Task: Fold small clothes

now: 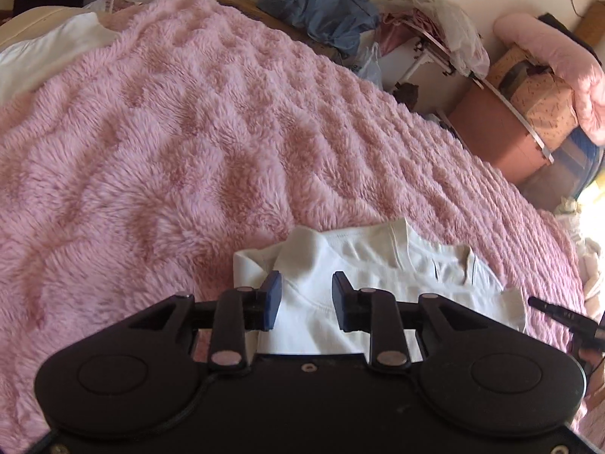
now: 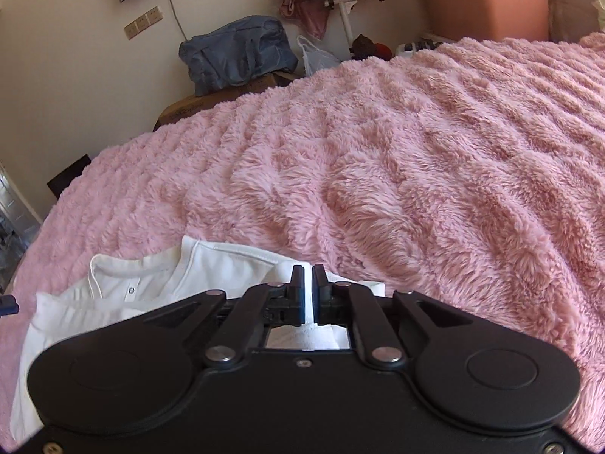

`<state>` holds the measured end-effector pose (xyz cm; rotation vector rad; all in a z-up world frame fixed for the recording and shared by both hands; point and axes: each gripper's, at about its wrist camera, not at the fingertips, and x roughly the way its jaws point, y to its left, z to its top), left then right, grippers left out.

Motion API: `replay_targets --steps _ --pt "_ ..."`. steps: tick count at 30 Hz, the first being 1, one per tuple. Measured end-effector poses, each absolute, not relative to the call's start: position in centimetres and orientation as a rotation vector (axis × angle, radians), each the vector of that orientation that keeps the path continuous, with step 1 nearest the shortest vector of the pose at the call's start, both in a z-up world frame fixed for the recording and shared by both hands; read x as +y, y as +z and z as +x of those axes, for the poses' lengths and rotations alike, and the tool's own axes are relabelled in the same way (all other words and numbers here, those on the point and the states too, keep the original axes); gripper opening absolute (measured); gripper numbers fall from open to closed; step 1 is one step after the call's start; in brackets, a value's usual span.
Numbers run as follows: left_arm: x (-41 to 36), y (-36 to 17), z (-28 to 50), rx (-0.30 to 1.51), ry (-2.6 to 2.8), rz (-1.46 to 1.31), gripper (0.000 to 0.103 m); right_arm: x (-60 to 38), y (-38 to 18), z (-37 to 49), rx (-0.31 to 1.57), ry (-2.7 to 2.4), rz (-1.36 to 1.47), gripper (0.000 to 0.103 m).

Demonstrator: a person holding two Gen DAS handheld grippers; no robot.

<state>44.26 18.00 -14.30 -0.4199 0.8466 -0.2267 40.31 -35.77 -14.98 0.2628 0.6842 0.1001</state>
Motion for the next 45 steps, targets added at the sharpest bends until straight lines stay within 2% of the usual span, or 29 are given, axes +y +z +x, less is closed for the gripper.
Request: replay_targets --steps 2,3,4,9,11,12,14,20,24,28,30,31,32,37,42,45 --pt "17.2 -15.0 43.3 0.843 -0.248 -0.385 0.029 -35.7 -15.2 40.3 0.695 0.120 0.247 0.029" --pt "16.8 -15.4 42.8 0.833 -0.267 -0.382 0.029 -35.7 -15.3 40.3 0.695 0.127 0.252 0.047" --pt "16.6 -15.7 42.5 0.824 -0.289 -0.383 0.029 -35.6 -15.4 40.3 0.685 0.132 0.261 0.059" --pt "15.2 -17.8 42.6 0.863 -0.302 -0.378 0.031 -34.6 -16.3 41.6 0.730 0.108 0.223 0.057" --pt "15.2 -18.7 43.1 0.880 -0.279 -0.380 0.031 -34.1 -16.9 42.1 0.761 0.106 0.195 0.037" --pt "15.3 -19.0 43.4 0.875 -0.270 -0.387 0.030 -33.8 -17.3 42.4 0.787 0.118 0.191 0.010" --pt "15.6 -19.0 43.5 0.867 -0.256 -0.402 0.030 -33.5 -17.6 42.5 0.802 0.112 0.186 0.011" --pt "15.8 -18.6 44.3 0.859 -0.215 -0.356 0.030 -34.1 -15.3 42.6 0.693 0.076 0.198 0.009" --pt "15.4 -19.6 44.9 0.873 -0.190 -0.343 0.031 -33.5 -17.9 44.6 0.775 0.042 0.155 0.009" --pt "15.2 -19.7 45.3 0.872 -0.181 -0.331 0.031 -33.5 -19.5 44.5 0.771 0.006 0.169 0.010" --pt "15.0 -19.1 45.0 0.854 -0.179 -0.326 0.031 -33.8 -19.4 44.2 0.765 -0.003 0.185 0.015" --pt "14.9 -18.7 44.7 0.839 -0.182 -0.323 0.031 -33.9 -19.1 44.0 0.761 -0.004 0.192 0.025" --pt "14.8 -18.2 44.3 0.813 -0.198 -0.322 0.031 -34.0 -18.7 43.6 0.750 -0.003 0.196 0.028" --pt "13.6 -16.0 43.4 0.699 -0.280 -0.267 0.032 -33.5 -16.0 40.6 0.683 0.063 0.155 0.030" --pt "12.6 -16.4 45.2 0.712 -0.299 -0.281 0.033 -31.6 -14.3 36.8 0.660 0.202 0.123 0.031" --pt "12.0 -17.1 46.3 0.719 -0.217 -0.219 0.033 -30.5 -15.0 35.5 0.683 0.221 0.066 0.040"
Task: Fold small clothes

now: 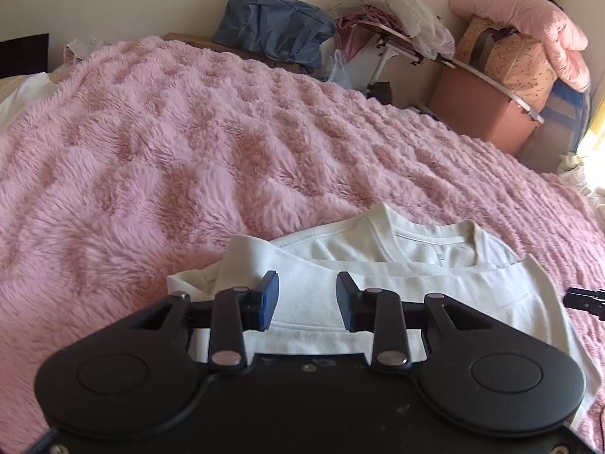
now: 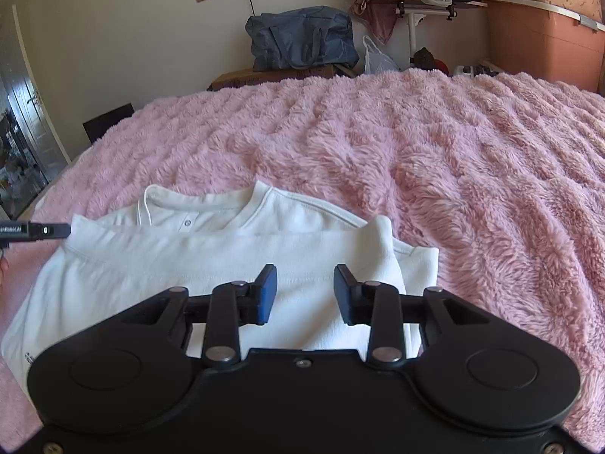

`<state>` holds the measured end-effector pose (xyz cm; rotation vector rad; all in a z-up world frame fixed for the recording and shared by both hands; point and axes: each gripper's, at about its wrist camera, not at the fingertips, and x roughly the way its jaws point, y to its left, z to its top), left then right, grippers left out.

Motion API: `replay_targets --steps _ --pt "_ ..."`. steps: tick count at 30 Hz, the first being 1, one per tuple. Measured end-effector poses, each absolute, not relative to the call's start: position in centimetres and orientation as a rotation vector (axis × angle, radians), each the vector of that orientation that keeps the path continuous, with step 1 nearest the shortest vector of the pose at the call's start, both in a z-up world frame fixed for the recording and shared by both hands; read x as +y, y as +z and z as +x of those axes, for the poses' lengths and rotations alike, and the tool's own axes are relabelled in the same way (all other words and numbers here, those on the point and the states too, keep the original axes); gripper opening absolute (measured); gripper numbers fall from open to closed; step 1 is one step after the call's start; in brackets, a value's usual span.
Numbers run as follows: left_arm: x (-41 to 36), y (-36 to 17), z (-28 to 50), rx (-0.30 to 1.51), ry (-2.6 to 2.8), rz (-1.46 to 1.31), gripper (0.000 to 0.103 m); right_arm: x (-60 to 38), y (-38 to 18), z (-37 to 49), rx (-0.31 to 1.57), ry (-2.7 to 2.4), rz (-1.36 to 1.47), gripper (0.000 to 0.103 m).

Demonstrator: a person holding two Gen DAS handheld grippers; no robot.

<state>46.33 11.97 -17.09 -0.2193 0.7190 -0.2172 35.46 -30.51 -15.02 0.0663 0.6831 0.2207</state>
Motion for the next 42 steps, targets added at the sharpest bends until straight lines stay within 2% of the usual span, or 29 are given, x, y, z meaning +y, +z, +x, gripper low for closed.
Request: replay_targets --steps 9,13,15,16,24,27,29,32,33,38,42 --pt "12.2 -17.3 46.4 0.696 -0.083 -0.055 0.034 -31.7 -17.6 34.9 0.740 0.177 0.104 0.041" --pt "13.4 -18.2 47.6 0.745 -0.110 -0.133 0.033 -31.4 -18.0 34.9 0.746 0.182 0.103 0.041" --pt "13.5 -18.5 48.2 0.757 -0.132 -0.159 0.026 -31.3 -18.1 34.9 0.749 0.181 0.107 0.042" --pt "13.5 -18.6 48.5 0.762 -0.140 -0.155 0.003 -31.2 -18.1 35.0 0.752 0.180 0.106 0.042" --pt "12.7 -16.3 47.5 0.639 -0.082 -0.079 0.001 -31.2 -18.0 35.2 0.758 0.177 0.099 0.044" --pt "12.7 -17.9 48.9 0.716 -0.072 -0.044 0.002 -31.0 -18.0 35.2 0.749 0.176 0.092 0.048" --pt "12.2 -19.9 49.8 0.792 -0.074 0.008 0.010 -31.0 -18.2 35.4 0.749 0.165 0.090 0.049" --pt "11.7 -19.7 49.0 0.744 -0.044 0.044 0.023 -31.1 -18.5 35.4 0.753 0.150 0.100 0.049" --pt "12.0 -18.9 48.2 0.725 -0.021 0.014 0.043 -31.1 -18.4 35.3 0.754 0.144 0.102 0.049" --pt "12.4 -14.8 42.2 0.631 -0.101 -0.047 0.044 -30.9 -15.8 32.5 0.710 0.172 0.094 0.049" --pt "12.2 -13.4 34.9 0.623 -0.198 -0.104 0.044 -30.6 -14.6 28.2 0.678 0.211 0.068 0.054"
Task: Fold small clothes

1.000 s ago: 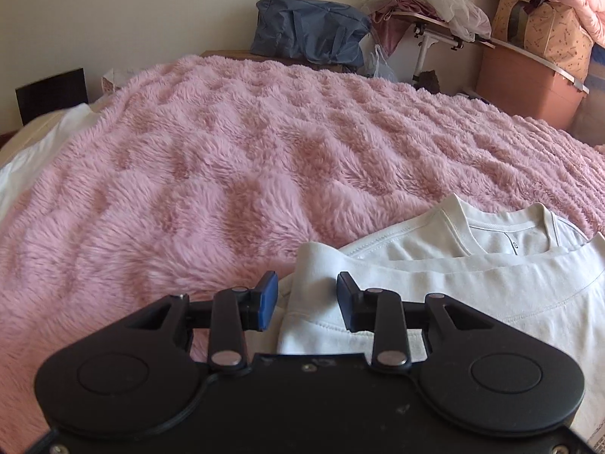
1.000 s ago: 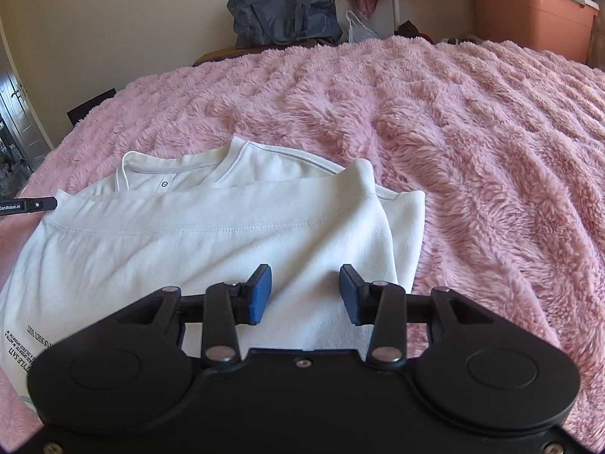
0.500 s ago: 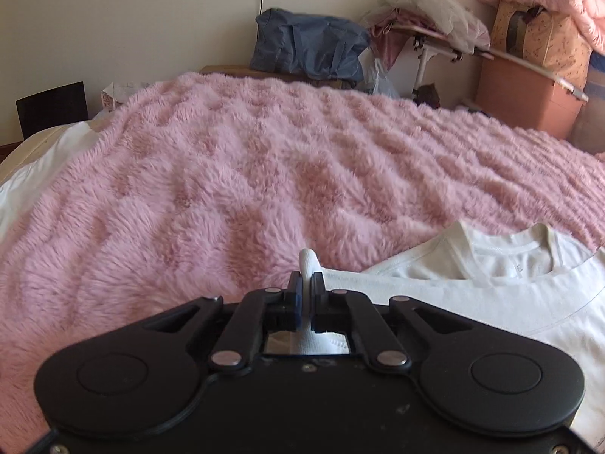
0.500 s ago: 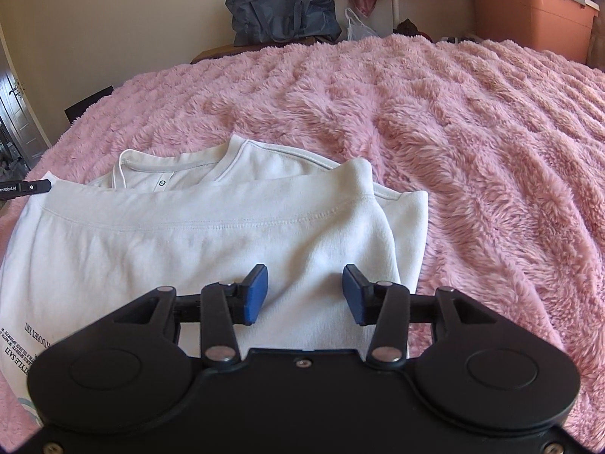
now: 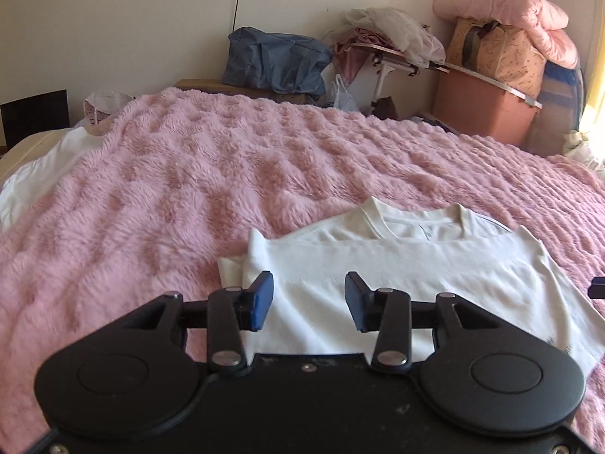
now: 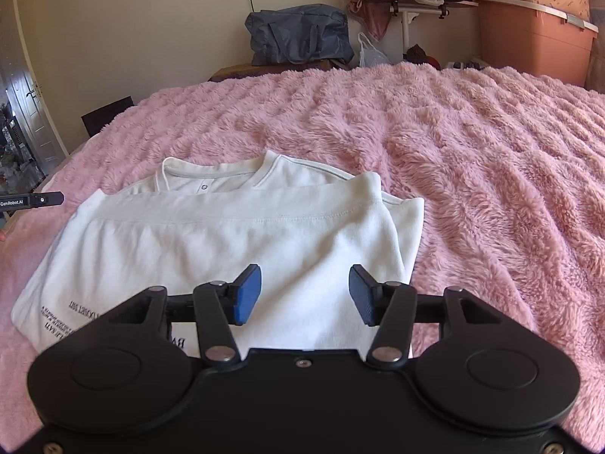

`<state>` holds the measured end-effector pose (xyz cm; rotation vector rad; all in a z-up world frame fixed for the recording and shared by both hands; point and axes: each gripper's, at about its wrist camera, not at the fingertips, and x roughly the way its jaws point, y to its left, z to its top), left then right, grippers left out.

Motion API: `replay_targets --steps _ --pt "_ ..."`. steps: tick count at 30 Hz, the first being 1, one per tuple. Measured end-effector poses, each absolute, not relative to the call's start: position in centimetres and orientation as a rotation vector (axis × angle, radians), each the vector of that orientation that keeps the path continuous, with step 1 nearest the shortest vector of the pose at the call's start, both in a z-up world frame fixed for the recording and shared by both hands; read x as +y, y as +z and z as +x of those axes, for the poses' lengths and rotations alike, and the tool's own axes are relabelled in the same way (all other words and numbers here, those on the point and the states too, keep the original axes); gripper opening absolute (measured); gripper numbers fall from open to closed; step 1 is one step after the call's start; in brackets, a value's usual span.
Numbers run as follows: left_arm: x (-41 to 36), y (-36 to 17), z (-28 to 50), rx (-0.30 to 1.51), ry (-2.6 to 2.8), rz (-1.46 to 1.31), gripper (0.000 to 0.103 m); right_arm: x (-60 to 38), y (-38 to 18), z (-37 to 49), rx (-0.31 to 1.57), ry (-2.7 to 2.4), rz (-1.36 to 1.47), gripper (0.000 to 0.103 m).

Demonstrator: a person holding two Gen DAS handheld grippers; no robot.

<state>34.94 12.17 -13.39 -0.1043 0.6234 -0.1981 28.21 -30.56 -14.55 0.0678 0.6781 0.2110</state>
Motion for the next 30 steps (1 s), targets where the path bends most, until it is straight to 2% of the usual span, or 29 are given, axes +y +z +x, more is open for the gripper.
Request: replay_targets --steps 6,12,14,16,19,24,29,30 --pt "13.8 -15.3 26.5 0.664 -0.189 -0.192 0.044 -32.5 -15.7 22.7 0.716 0.182 0.032 0.053" --pt "17.2 -18.3 23.5 0.723 -0.168 -0.380 0.043 -35.3 -17.4 20.3 0.762 0.106 0.046 0.052" --pt "17.6 -18.9 23.2 0.733 -0.207 -0.423 0.043 -35.8 -17.8 20.3 0.767 0.105 0.076 0.047" --pt "17.6 -19.4 22.6 0.728 -0.226 -0.433 0.042 -36.1 -18.2 20.7 0.783 0.133 0.111 0.031" --pt "17.4 -19.7 22.4 0.734 -0.253 -0.411 0.042 -36.1 -18.8 21.2 0.814 0.143 0.119 0.023" --pt "17.0 -19.8 22.8 0.772 -0.225 -0.358 0.042 -36.1 -18.7 21.1 0.816 0.153 0.139 0.017" --pt "17.7 -20.3 23.2 0.789 -0.230 -0.370 0.042 -36.1 -18.7 20.9 0.816 0.153 0.141 0.016" --pt "17.7 -20.3 23.3 0.787 -0.243 -0.369 0.038 -36.1 -18.7 20.9 0.818 0.154 0.139 0.016"
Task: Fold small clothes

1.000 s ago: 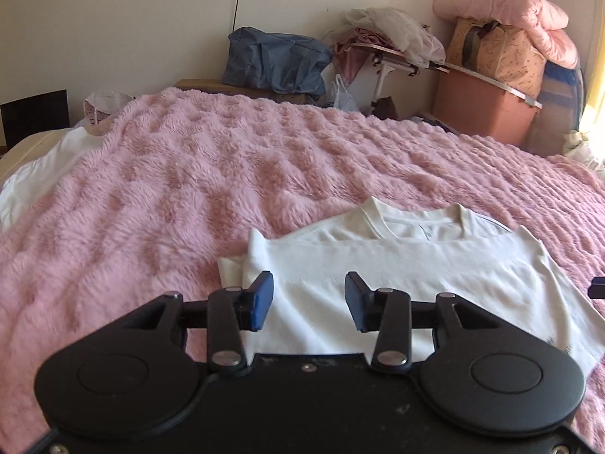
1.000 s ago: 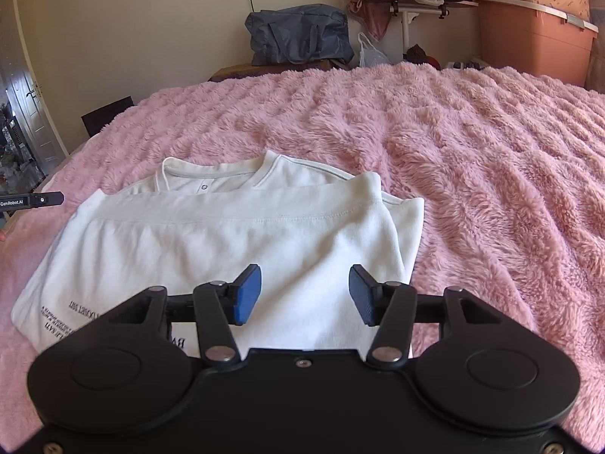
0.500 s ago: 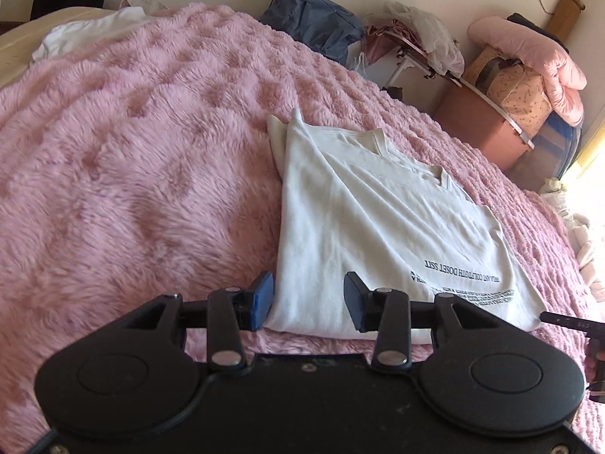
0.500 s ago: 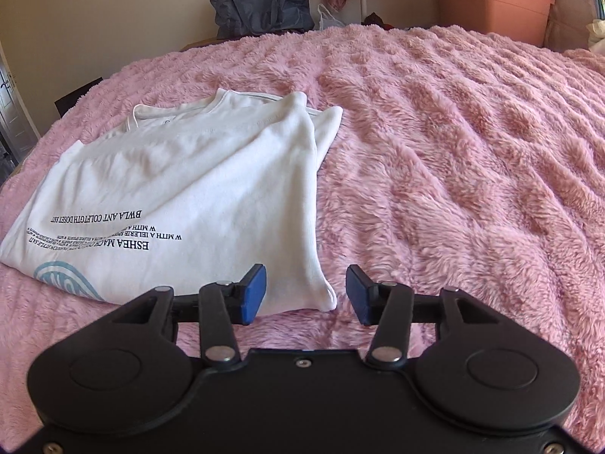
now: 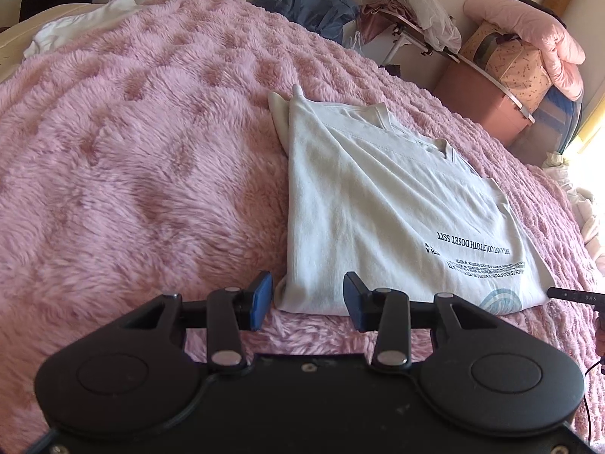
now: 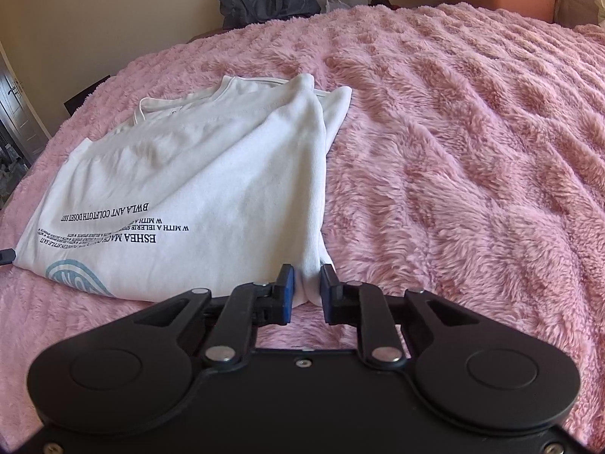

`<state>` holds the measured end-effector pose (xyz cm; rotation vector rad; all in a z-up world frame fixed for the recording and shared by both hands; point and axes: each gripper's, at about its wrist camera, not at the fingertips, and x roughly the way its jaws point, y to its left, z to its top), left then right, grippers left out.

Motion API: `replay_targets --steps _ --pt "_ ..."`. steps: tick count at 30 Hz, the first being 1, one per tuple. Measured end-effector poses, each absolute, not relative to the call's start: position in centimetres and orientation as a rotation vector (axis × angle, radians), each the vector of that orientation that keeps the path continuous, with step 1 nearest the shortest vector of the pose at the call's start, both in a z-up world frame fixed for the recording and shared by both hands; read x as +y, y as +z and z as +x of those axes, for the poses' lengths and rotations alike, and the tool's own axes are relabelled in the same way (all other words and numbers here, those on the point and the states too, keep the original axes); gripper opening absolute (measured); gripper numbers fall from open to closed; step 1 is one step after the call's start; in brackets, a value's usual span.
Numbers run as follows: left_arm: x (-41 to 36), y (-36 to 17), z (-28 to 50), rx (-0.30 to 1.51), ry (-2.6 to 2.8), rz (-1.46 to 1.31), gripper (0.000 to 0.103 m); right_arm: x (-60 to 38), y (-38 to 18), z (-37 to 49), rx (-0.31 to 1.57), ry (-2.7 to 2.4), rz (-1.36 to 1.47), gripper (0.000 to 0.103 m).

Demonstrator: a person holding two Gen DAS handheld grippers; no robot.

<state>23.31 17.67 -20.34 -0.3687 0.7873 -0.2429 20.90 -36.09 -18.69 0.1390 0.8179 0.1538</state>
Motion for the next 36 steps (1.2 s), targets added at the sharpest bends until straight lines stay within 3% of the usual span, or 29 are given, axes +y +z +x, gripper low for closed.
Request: replay_targets --steps 2,3,4,9,14,19,21,25,30,36 --pt "17.3 -20.4 23.6 0.790 -0.260 -0.365 0.033 -36.1 -18.7 21.0 0.822 0.154 0.141 0.016" --pt "17.2 -20.5 23.8 0.791 -0.278 -0.370 0.002 -36.1 -18.7 21.0 0.822 0.151 0.141 0.015" --pt "17.0 -20.4 24.0 0.801 -0.276 -0.371 0.000 -36.1 -18.7 21.0 0.821 0.148 0.138 0.014" --pt "16.0 -18.6 24.3 0.844 -0.156 -0.223 0.000 -35.9 -17.6 20.6 0.789 0.126 0.126 0.011" --pt "16.1 -21.0 25.4 0.941 -0.133 -0.215 0.000 -36.4 -18.3 21.0 0.834 0.097 0.119 0.009" --pt "16.1 -21.1 26.0 0.947 -0.111 -0.212 0.014 -36.3 -20.7 21.3 0.872 0.069 0.132 0.009" --pt "16.4 -20.0 25.4 0.925 -0.111 -0.220 0.018 -36.5 -20.5 21.3 0.875 0.069 0.153 0.011" --pt "15.9 -17.0 24.4 0.826 -0.085 -0.226 0.023 -36.3 -18.6 20.5 0.833 0.038 0.141 0.028" --pt "12.2 -15.2 25.8 0.724 -0.204 -0.228 0.027 -32.1 -15.4 19.6 0.705 0.133 0.071 0.028" --pt "8.7 -18.8 29.3 0.807 -0.198 -0.154 0.028 -25.5 -16.8 21.1 0.736 0.302 -0.017 0.028"
